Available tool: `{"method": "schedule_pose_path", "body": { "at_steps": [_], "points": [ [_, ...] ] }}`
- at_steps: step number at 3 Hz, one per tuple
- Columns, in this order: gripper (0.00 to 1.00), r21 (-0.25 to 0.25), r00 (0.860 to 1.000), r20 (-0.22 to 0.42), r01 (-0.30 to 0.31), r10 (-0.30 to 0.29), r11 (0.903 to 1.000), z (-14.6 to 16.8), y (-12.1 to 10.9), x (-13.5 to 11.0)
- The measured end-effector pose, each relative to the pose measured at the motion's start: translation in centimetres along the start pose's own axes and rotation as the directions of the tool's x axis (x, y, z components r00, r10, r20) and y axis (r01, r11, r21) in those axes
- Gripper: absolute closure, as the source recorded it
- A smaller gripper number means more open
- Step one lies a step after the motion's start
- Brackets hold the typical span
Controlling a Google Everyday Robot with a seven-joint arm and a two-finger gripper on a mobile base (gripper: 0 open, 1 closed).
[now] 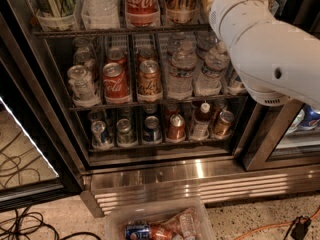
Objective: Pick pepsi can from top shelf of fridge
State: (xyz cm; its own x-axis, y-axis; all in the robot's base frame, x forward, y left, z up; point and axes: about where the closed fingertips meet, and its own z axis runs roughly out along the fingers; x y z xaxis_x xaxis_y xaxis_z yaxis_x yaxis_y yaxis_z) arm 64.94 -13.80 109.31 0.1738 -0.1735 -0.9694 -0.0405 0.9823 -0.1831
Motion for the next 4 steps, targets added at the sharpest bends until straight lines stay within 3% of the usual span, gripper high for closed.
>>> {"method": "schedule_pose_path", "body": {
  "at_steps": [1,2,4],
  "points": [
    [1.00,-0.070,0.998,-0.051,0.031,-0.035,0.9971,-3.1,0.1,0.5],
    [1.00,-0.145,0.993,-0.096,0.059,-0.074,0.9876,-5.6,0.7,1.1],
    [1.00,-0.222,0.985,-0.122,0.091,-0.121,0.9707,-7.4,2.0,1.2]
  ]
}}
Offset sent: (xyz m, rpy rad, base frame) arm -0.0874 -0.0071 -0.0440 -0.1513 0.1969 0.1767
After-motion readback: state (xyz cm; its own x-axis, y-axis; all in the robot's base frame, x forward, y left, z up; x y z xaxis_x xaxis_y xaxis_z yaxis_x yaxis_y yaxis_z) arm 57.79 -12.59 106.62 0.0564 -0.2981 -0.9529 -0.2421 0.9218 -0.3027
